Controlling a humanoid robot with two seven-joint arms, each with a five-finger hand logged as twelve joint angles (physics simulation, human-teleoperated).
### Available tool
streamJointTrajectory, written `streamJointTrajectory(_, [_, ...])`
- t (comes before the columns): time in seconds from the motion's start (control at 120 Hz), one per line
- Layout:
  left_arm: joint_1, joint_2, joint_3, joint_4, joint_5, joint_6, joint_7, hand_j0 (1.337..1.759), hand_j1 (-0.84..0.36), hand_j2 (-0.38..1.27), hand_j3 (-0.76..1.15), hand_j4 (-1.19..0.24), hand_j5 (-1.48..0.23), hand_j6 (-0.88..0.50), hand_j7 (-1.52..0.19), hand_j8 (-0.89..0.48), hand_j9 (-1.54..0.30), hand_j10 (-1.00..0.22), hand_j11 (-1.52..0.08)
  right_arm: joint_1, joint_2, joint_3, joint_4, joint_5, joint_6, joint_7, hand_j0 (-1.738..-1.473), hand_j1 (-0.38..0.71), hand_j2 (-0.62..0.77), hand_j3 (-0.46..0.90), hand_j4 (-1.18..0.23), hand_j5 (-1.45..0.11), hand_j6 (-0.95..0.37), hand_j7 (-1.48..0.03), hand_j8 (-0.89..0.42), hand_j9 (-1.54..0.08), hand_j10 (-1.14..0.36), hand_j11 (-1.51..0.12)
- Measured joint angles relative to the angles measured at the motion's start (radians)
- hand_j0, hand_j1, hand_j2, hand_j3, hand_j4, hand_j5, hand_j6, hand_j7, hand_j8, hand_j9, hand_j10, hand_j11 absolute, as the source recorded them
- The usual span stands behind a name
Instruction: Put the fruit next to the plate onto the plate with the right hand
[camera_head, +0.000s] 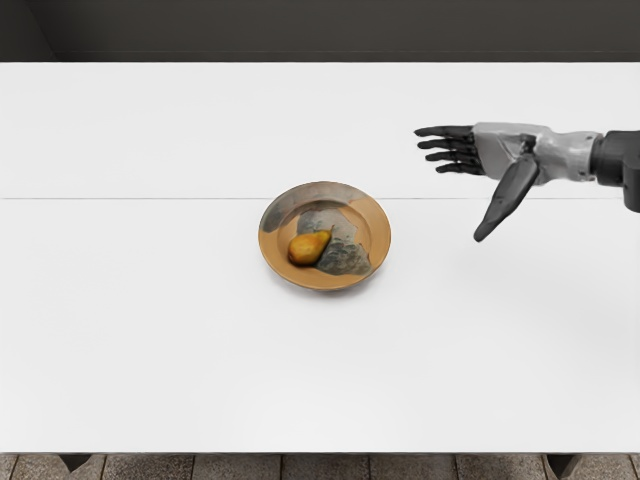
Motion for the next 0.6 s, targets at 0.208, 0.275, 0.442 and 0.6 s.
streamJointTrajectory(0.208, [0.0,0.0,0.0,0.0,0.0,0.0,0.0,1.658,0.32,0.0,0.0,-0.02,-0.03,-0.02,-0.03,-0.02,-0.03,-0.02,-0.03,-0.005,-0.054,0.0,0.0,0.012,0.002,0.0,-1.658,-0.34,0.0,0.0,-0.01,-0.01,-0.01,-0.01,-0.01,-0.01,-0.01,-0.01])
streamJointTrajectory(0.275, [0.0,0.0,0.0,0.0,0.0,0.0,0.0,1.658,0.32,0.0,0.0,-0.02,-0.03,-0.02,-0.03,-0.02,-0.03,-0.02,-0.03,-0.006,-0.07,0.0,0.0,0.013,0.002,0.0,-1.658,-0.35,0.0,0.0,-0.01,-0.01,-0.01,-0.01,-0.01,-0.01,-0.01,-0.01])
streamJointTrajectory(0.442, [0.0,0.0,0.0,0.0,0.0,0.0,0.0,1.658,0.32,0.0,0.0,-0.02,-0.03,-0.02,-0.03,-0.02,-0.03,-0.02,-0.03,-0.019,-0.097,-0.002,0.0,0.013,0.002,0.0,-1.658,-0.35,0.0,0.0,0.0,0.0,0.0,0.0,0.0,0.0,0.0,0.0])
streamJointTrajectory(0.6, [0.001,0.0,0.0,0.0,0.0,0.0,0.0,1.658,0.32,0.0,0.0,-0.02,-0.03,-0.02,-0.03,-0.02,-0.03,-0.02,-0.03,-0.039,-0.107,-0.003,0.0,0.013,0.002,-0.001,-1.658,-0.35,0.0,0.0,0.0,0.0,0.0,0.0,0.0,0.0,0.0,0.0])
